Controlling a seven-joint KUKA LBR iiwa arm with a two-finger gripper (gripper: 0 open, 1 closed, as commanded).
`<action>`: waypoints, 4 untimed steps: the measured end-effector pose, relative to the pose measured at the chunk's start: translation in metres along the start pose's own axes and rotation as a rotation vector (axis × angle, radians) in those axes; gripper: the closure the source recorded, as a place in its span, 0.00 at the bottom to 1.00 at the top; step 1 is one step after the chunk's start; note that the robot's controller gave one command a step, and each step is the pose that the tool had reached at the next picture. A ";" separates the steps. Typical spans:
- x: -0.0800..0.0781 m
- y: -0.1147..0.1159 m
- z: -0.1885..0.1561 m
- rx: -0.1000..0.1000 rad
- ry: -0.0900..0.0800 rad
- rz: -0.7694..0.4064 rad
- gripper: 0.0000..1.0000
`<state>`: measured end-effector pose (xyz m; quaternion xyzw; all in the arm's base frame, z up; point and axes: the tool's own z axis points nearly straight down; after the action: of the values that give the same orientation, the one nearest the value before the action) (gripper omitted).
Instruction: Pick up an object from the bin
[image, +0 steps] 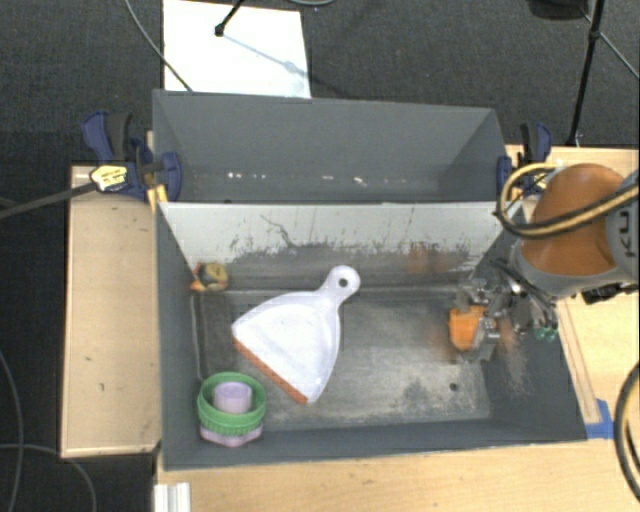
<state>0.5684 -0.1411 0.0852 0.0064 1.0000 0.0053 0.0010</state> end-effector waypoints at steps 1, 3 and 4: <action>-0.008 0.003 0.008 0.001 -0.005 -0.011 1.00; 0.000 0.012 -0.097 0.011 -0.001 0.008 1.00; 0.000 0.012 -0.097 0.011 -0.001 0.007 1.00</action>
Offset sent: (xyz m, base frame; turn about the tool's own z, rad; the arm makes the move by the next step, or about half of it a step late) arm 0.0026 -0.0059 0.0300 0.0027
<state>0.5680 -0.1300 0.1820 0.0100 0.9999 0.0000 0.0012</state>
